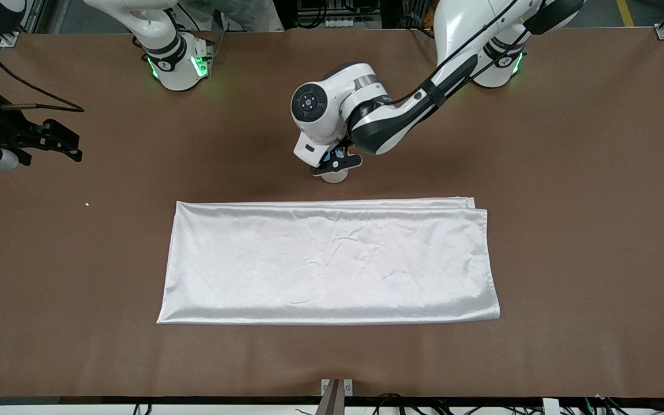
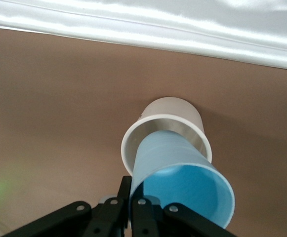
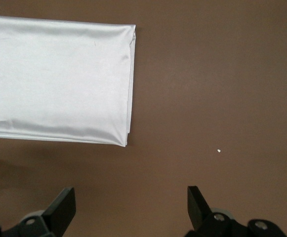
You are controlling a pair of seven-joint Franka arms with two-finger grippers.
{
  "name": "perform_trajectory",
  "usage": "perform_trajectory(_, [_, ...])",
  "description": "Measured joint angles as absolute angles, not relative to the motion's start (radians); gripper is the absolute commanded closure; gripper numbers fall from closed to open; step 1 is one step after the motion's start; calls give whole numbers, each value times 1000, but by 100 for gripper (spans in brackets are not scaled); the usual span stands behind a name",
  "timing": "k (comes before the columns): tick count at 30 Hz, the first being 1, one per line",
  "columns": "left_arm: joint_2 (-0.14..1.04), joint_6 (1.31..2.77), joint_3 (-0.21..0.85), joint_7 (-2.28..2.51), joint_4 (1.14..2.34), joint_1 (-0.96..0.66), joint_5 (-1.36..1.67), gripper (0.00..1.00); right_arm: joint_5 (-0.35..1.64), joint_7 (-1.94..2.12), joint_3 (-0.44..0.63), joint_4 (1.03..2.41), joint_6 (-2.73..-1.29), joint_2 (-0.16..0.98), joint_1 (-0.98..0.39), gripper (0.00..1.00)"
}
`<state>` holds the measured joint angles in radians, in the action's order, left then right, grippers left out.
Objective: Place blue cup into white mug on table
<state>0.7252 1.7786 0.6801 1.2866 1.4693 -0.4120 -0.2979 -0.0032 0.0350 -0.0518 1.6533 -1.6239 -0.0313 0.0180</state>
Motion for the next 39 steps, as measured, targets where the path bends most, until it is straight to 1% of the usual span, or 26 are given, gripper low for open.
perform_trajectory(5, [734,1794,639,1287,1469,-458,-298,100,-3,35,-52,1653,-1623,-31,18,0])
perform_trajectory(24, [736,1805,624,1287,1464,-464,-298,100,-3,38,-52,1653,-1623,-31,18,0])
perform_trajectory(25, [736,1805,624,1287,1464,-464,-298,98,-3,38,-52,1653,-1623,-31,18,0])
perform_trajectory(26, [736,1805,623,1287,1464,-464,-298,93,-3,38,-52,1653,-1623,-31,18,0])
perform_trajectory(27, [736,1805,622,1287,1464,-464,-298,90,-3,38,-52,1653,-1623,-31,18,0])
perform_trajectory(39, [736,1806,610,1287,1460,-461,-298,89,-3,39,-52,1653,-1622,-31,18,0])
